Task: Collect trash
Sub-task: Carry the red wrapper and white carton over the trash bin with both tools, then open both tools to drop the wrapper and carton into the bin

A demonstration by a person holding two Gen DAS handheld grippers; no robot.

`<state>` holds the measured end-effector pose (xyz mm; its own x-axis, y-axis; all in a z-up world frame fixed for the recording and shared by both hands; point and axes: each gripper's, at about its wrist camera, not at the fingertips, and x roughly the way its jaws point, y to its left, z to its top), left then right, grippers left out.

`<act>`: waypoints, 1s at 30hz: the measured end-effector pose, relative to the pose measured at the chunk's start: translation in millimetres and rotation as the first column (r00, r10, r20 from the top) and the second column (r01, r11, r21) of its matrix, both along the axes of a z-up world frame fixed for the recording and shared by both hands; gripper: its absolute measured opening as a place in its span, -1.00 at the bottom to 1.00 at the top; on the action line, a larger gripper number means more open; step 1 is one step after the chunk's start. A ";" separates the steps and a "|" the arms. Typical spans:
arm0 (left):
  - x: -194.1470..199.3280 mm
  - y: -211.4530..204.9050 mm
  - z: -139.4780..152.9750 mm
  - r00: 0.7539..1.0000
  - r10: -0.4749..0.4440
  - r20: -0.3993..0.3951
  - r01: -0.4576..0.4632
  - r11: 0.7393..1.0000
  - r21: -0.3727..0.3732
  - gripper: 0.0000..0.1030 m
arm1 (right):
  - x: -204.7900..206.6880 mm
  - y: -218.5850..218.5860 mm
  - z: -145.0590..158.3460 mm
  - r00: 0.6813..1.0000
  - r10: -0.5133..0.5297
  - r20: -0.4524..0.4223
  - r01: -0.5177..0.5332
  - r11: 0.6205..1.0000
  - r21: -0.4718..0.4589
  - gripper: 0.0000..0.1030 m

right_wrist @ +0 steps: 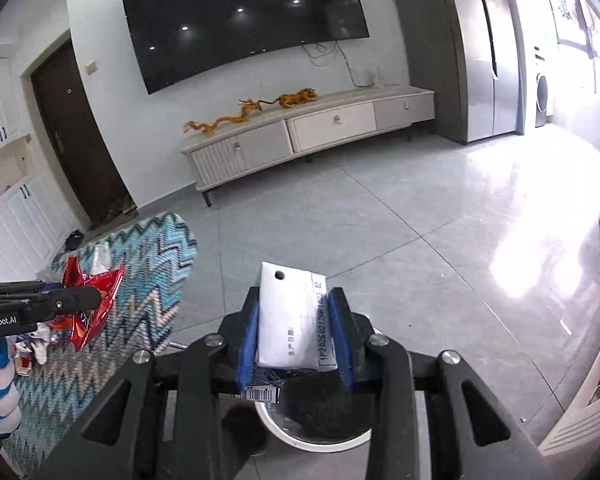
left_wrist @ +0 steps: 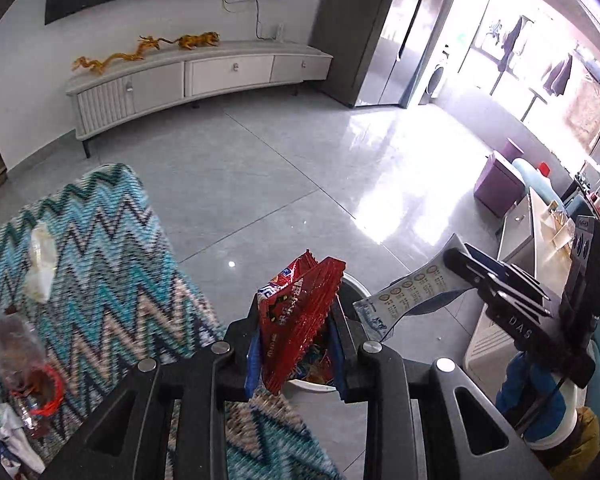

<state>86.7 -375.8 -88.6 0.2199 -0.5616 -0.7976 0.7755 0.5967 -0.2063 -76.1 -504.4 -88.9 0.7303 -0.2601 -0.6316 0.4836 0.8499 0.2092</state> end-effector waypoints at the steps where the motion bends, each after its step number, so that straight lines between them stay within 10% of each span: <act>1: 3.0 -10.4 -7.2 1.000 -0.001 -0.009 0.001 1.000 0.011 -0.48 | 3.3 -6.4 -8.5 1.000 -0.010 -0.012 0.010 1.000 0.005 -0.39; 6: 17.4 -52.6 -46.3 0.998 0.008 -0.068 -0.004 0.999 0.051 -0.36 | 14.3 -31.1 -51.5 0.997 -0.052 -0.061 0.054 0.998 0.040 -0.39; 13: 38.3 -72.8 -90.8 0.984 0.040 -0.175 -0.029 0.997 0.065 0.31 | 33.1 -47.7 -121.3 0.989 -0.066 -0.129 0.083 0.988 0.131 -0.33; 17: 37.4 -65.4 -93.7 0.982 0.037 -0.185 -0.027 0.998 0.059 0.31 | 33.1 -50.7 -145.2 0.985 -0.075 -0.158 0.099 0.983 0.153 0.05; 30: 17.0 11.2 -30.9 0.997 0.079 0.005 -0.079 0.995 0.054 0.31 | 5.8 -26.5 -71.8 0.990 -0.107 -0.092 0.119 0.984 0.133 0.10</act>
<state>103.7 -364.6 -119.5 0.2643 -0.4984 -0.8257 0.7262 0.6662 -0.1697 -70.4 -530.9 -160.7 0.6438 -0.2442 -0.7252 0.5958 0.7547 0.2747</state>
